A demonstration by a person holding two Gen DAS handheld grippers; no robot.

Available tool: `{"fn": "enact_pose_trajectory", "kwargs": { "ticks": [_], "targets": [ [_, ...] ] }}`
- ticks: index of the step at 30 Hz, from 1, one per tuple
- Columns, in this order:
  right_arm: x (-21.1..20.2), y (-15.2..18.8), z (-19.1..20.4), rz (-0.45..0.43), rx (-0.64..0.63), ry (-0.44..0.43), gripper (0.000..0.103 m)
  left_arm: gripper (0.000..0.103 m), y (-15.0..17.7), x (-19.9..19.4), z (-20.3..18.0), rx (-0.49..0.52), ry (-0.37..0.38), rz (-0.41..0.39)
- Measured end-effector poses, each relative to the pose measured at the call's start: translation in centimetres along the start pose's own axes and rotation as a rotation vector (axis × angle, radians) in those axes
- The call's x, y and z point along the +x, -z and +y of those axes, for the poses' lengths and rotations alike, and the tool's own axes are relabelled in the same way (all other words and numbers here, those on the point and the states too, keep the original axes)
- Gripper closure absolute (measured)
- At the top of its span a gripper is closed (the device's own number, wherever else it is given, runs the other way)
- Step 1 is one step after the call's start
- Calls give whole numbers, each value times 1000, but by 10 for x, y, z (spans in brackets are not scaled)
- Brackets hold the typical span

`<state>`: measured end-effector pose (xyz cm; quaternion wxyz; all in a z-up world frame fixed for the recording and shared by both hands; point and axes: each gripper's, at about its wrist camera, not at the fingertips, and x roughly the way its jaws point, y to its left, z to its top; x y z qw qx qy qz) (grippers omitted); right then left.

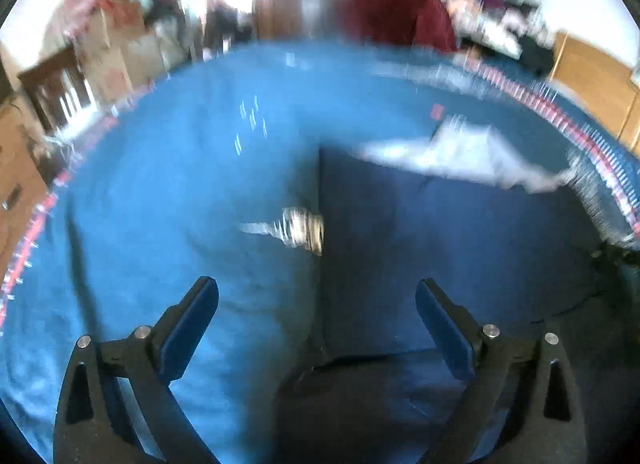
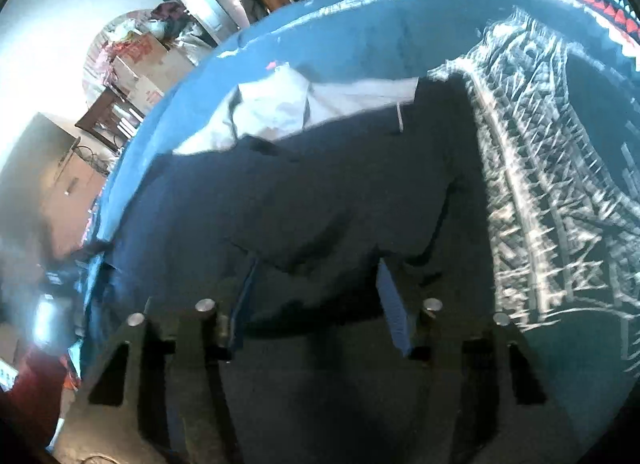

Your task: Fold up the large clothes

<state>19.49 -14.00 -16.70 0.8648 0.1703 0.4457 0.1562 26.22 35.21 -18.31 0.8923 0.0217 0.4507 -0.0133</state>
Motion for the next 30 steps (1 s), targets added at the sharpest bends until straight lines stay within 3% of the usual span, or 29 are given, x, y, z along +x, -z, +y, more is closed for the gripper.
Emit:
{"fn": "enact_pose_trajectory", "kwargs": {
  "ticks": [2, 4, 6, 8, 16, 17, 18, 19, 24, 26, 30],
  "targets": [
    [-26, 0, 2, -67, -21, 35, 47, 7, 8, 22, 3, -35, 2, 60],
    [-37, 0, -2, -94, -12, 46, 47, 6, 12, 24, 3, -64, 17, 38],
    [-24, -1, -12, -43, 35, 32, 47, 6, 11, 24, 3, -72, 18, 35],
    [-5, -1, -20, -3, 55, 76, 48, 5, 12, 27, 1, -71, 23, 40],
    [28, -14, -43, 26, 156, 52, 55, 3, 17, 26, 10, -82, 45, 32],
    [31, -16, -47, 42, 180, 30, 65, 3, 18, 26, 10, -82, 46, 30],
    [34, -17, -49, 63, 196, 2, 92, 3, 18, 26, 10, -81, 46, 28],
    [36, -18, -49, 77, 190, -13, 103, 2, 19, 26, 10, -80, 45, 27],
    [-1, -37, -42, -92, 114, -92, 103, 2, 19, 27, 9, -77, 42, 24],
    [0, -37, -48, -75, 118, -104, 103, 1, 19, 27, 9, -77, 42, 24],
    [1, -21, -49, -22, 65, 37, 96, 1, 19, 28, 9, -77, 42, 25]
  ]
}}
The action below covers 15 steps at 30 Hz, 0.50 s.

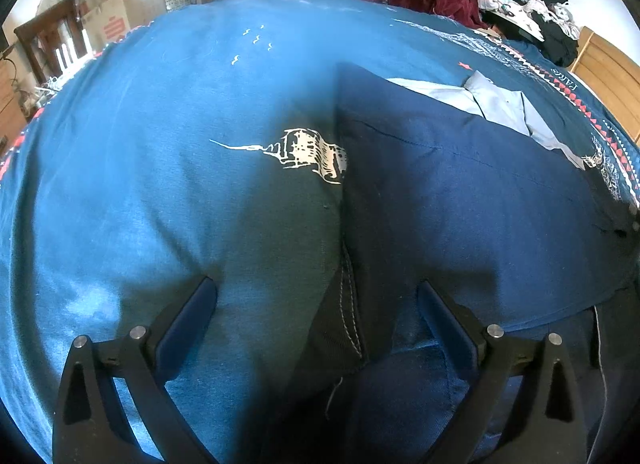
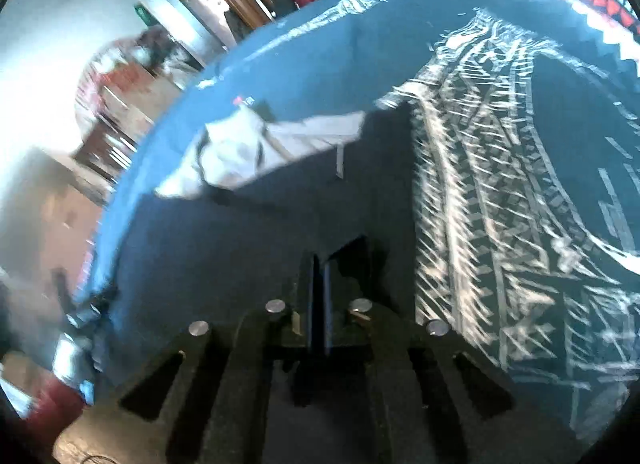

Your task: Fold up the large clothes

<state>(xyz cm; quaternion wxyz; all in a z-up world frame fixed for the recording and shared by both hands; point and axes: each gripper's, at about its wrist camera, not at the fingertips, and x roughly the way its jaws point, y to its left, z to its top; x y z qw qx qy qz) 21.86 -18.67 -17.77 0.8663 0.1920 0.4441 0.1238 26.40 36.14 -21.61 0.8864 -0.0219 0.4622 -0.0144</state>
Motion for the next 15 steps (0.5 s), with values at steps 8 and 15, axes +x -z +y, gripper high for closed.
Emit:
{"fn": "enact_pose_trajectory", "kwargs": {
  "ticks": [8, 15],
  "targets": [
    [-8, 22, 41, 2, -124, -58, 94, 0, 0, 1, -1, 1, -3, 0],
    [4, 45, 26, 105, -74, -43, 95, 0, 1, -11, 4, -24, 19, 2]
  ]
}}
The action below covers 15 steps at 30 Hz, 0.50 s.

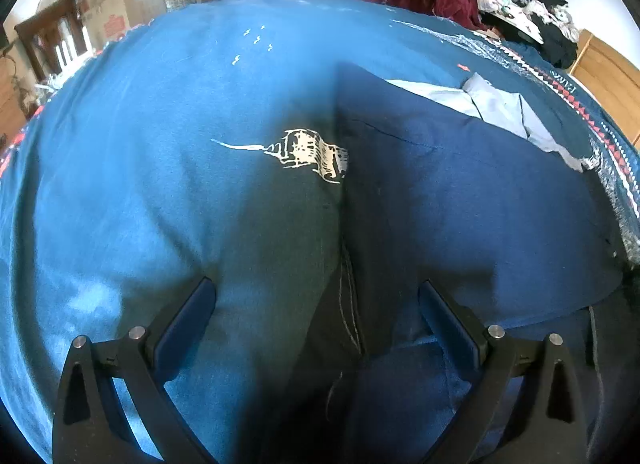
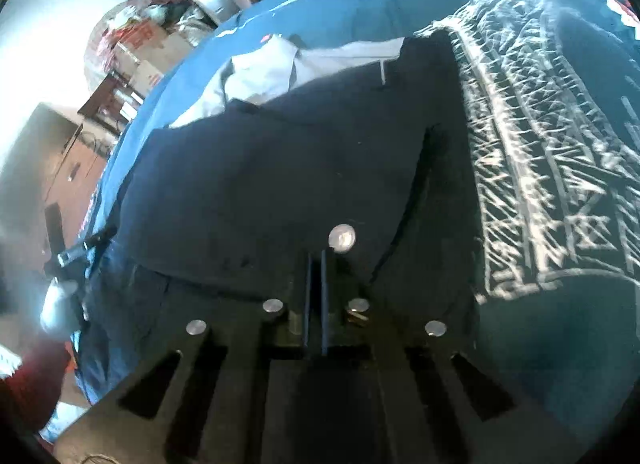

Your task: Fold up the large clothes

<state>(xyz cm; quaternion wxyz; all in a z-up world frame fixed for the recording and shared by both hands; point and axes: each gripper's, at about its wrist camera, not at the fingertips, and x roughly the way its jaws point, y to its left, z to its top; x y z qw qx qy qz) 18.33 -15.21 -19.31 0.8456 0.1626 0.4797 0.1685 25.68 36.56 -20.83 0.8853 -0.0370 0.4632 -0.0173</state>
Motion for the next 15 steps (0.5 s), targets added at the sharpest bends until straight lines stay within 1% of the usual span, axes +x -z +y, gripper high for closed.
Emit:
{"fn": "enact_pose_trajectory", "kwargs": {
  "ticks": [2, 3, 4, 6, 8, 10, 11, 12, 13, 15],
  "targets": [
    [-7, -7, 14, -40, -46, 1, 91, 0, 6, -8, 0, 7, 8, -8],
    [-7, -9, 19, -47, -55, -4, 88, 0, 9, -9, 0, 7, 12, -11],
    [-6, -12, 24, -52, -55, -6, 87, 1, 12, -10, 1, 3, 15, -11],
    [6, -15, 37, -45, -35, -26, 86, 1, 15, -13, 4, -19, 23, -18],
    [24, -20, 65, -40, -37, -66, 86, 1, 16, -15, 4, -38, 30, -26],
    [43, -21, 100, -30, -68, -113, 86, 0, 17, -12, 4, -45, 25, -29],
    [57, -21, 125, -11, -102, -146, 86, 0, 18, -9, 4, -45, 23, -28],
    [69, -21, 141, 8, -129, -167, 87, 0, 19, -8, 4, -46, 21, -29],
    [81, -20, 156, 27, -157, -173, 87, 0, 19, -7, 4, -46, 23, -28],
    [96, -18, 158, 57, -161, -145, 87, 0, 19, -8, 6, -48, 34, -24]
  ]
}}
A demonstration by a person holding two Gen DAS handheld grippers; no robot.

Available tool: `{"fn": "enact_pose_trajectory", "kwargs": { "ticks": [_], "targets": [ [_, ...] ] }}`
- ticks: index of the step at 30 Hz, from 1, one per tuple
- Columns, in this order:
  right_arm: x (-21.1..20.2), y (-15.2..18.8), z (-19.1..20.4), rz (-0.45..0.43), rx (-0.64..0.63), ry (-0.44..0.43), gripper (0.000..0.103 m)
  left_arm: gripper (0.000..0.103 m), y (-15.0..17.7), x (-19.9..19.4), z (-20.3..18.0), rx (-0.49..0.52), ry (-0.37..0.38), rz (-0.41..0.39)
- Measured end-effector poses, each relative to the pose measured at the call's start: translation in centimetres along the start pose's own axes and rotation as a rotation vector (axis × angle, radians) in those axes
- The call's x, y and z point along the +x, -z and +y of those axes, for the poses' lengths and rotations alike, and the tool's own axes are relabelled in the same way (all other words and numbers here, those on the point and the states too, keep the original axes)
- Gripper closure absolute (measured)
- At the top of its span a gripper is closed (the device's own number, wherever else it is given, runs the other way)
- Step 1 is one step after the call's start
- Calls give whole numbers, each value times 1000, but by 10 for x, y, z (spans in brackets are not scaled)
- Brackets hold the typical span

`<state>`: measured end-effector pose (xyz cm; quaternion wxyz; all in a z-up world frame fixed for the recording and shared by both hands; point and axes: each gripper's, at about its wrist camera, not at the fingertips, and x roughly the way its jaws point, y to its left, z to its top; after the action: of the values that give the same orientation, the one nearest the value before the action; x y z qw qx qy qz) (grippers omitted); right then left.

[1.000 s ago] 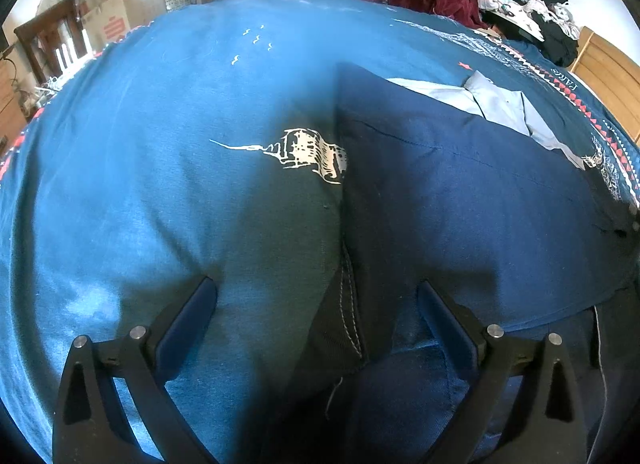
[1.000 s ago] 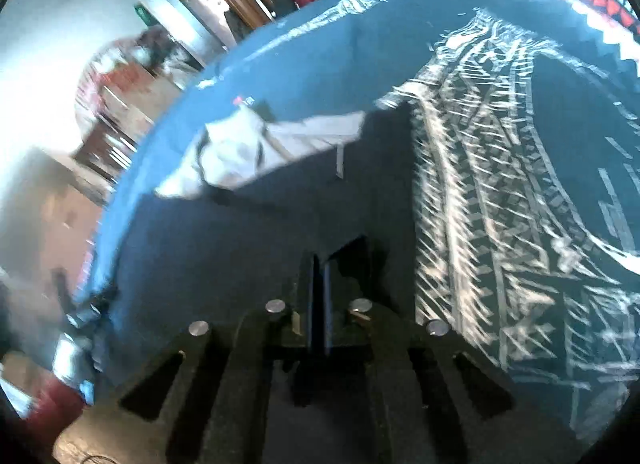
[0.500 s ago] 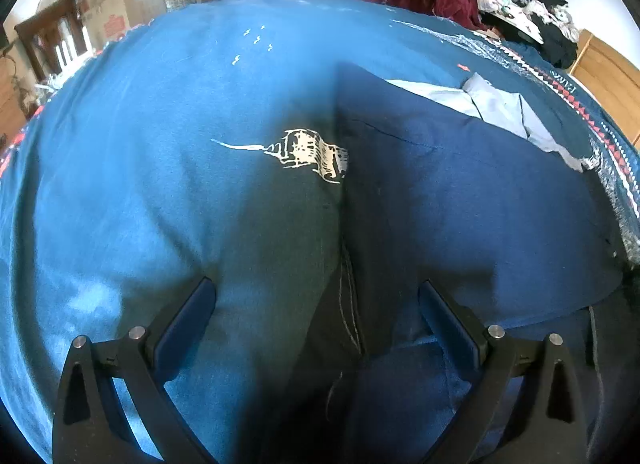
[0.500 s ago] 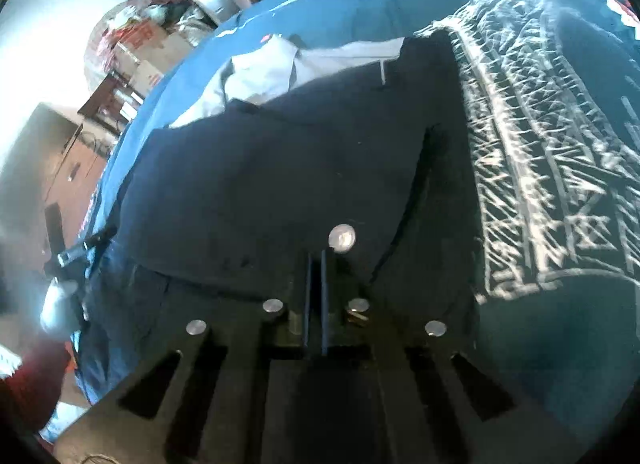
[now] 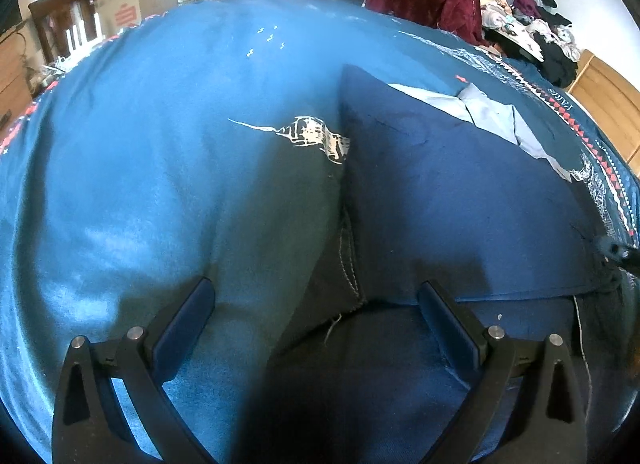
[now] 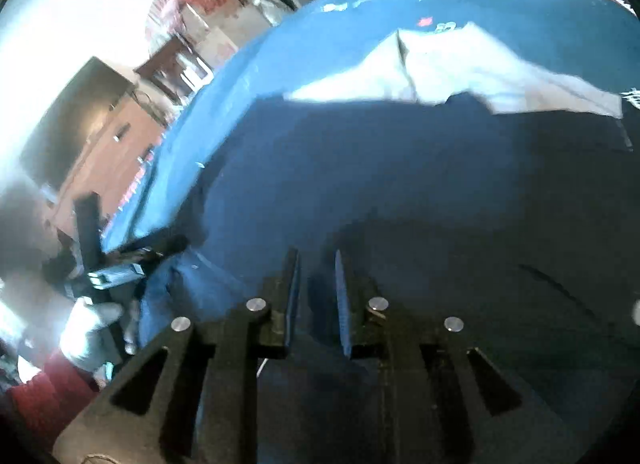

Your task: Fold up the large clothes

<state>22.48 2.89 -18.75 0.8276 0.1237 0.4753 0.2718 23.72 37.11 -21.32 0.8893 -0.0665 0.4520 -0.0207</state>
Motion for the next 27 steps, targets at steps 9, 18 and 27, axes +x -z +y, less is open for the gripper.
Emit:
{"fn": "enact_pose_trajectory", "kwargs": {
  "ticks": [9, 18, 27],
  "targets": [
    [-105, 53, -135, -37, 249, 121, 90, 0, 0, -1, 3, -4, 27, -4],
    [-232, 151, -137, -53, 350, 140, 55, 0, 22, -63, 20, -17, 87, 26],
    [-241, 262, -112, 55, 474, 14, 56, 2, 112, -139, 87, -112, 197, 84]
  ]
}}
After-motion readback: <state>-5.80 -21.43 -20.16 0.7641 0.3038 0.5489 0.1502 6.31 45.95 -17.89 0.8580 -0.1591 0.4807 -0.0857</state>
